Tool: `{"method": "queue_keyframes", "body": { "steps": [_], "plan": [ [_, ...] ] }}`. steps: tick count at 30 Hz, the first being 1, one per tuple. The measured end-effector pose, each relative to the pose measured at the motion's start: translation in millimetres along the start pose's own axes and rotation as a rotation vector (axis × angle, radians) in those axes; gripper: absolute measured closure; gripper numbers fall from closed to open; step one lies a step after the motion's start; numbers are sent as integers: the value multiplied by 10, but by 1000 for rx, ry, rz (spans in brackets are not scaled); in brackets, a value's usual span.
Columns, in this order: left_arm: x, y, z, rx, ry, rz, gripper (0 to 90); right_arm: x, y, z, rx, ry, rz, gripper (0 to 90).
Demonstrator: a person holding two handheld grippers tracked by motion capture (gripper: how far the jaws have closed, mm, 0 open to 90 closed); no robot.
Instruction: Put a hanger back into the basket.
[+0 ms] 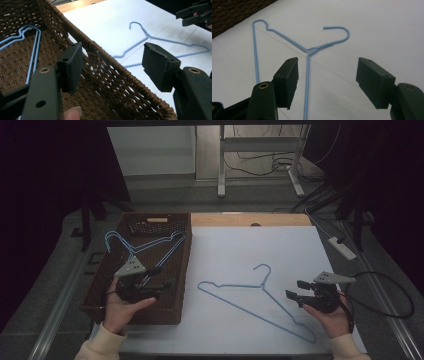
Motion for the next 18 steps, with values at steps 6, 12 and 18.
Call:
{"method": "queue_keyframes", "body": {
  "steps": [6, 12, 18],
  "plan": [
    [-10, -12, 6, -1, 0, 4, 344, -19, 22, -3, -3, -14, 25, 340],
    [-27, -57, 5, -10, 3, 12, 342, -69, 47, -29, -17, -25, 59, 336],
    [-31, -61, 25, -9, 0, 12, 342, -102, 88, -67, -40, -42, 103, 320]
  ]
}}
Point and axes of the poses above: each handheld gripper's, and its own axes: z roughly backward along the jaws, y roughly out of its top, x roughly to its right, the point moved 9 cm from there along -z, roughly forward along the jaws, and after that the axes turned 6 degrees about z, right-handed, at the moved point
